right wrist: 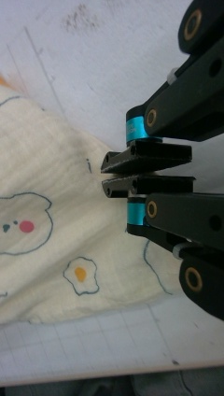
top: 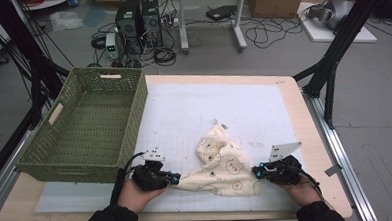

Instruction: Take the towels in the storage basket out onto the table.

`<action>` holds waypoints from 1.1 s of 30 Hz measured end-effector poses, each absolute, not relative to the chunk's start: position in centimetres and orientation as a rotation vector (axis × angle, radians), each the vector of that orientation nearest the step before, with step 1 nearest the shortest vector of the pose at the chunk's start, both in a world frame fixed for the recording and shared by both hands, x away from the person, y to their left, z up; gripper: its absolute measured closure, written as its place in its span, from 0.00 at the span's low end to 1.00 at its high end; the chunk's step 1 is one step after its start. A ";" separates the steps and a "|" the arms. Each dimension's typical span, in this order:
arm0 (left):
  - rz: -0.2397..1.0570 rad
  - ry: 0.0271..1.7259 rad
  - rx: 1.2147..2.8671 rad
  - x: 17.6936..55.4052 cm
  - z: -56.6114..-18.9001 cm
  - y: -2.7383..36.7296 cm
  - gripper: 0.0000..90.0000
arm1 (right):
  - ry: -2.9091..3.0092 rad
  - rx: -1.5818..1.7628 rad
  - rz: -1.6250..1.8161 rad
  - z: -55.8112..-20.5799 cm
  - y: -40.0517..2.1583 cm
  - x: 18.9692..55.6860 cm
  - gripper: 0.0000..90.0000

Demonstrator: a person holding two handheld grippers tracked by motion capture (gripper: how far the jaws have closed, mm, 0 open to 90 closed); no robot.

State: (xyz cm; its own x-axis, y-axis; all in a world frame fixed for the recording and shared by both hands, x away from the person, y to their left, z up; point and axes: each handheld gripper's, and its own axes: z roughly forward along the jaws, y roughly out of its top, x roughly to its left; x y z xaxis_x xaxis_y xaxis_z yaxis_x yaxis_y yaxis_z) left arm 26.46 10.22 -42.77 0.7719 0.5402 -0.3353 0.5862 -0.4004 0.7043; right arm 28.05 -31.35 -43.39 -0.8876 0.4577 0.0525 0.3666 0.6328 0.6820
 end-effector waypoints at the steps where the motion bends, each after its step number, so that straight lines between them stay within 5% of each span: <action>1: -0.070 0.829 2.085 26.4 -42.7 10.2 0.99 | 2.731 0.685 1.099 -43.4 -31.4 27.9 0.95; 13: -0.064 0.844 2.012 28.3 -42.5 9.9 0.82 | 2.633 0.697 1.311 -40.5 -29.0 31.9 0.58; 16: -0.071 0.846 2.006 28.6 -42.7 9.6 0.82 | 2.670 0.665 1.259 -41.3 -27.4 32.8 0.59; 18: -0.078 0.838 2.004 28.7 -42.7 9.4 0.82 | 2.743 0.651 1.187 -42.7 -26.2 33.5 0.77; 23: -0.080 0.830 2.011 28.8 -42.8 9.1 0.82 | 2.806 0.613 1.128 -43.5 -26.0 33.3 0.99; 30: -0.091 0.818 2.030 28.6 -42.9 9.0 0.80 | 2.785 0.620 1.091 -43.0 -28.4 32.0 1.00; 31: -0.091 0.822 2.030 28.6 -43.0 9.0 0.79 | 2.783 0.645 1.107 -43.4 -29.1 31.9 0.82; 33: -0.095 0.828 2.028 28.6 -43.1 9.1 0.77 | 2.778 0.670 1.138 -43.8 -29.1 31.8 0.74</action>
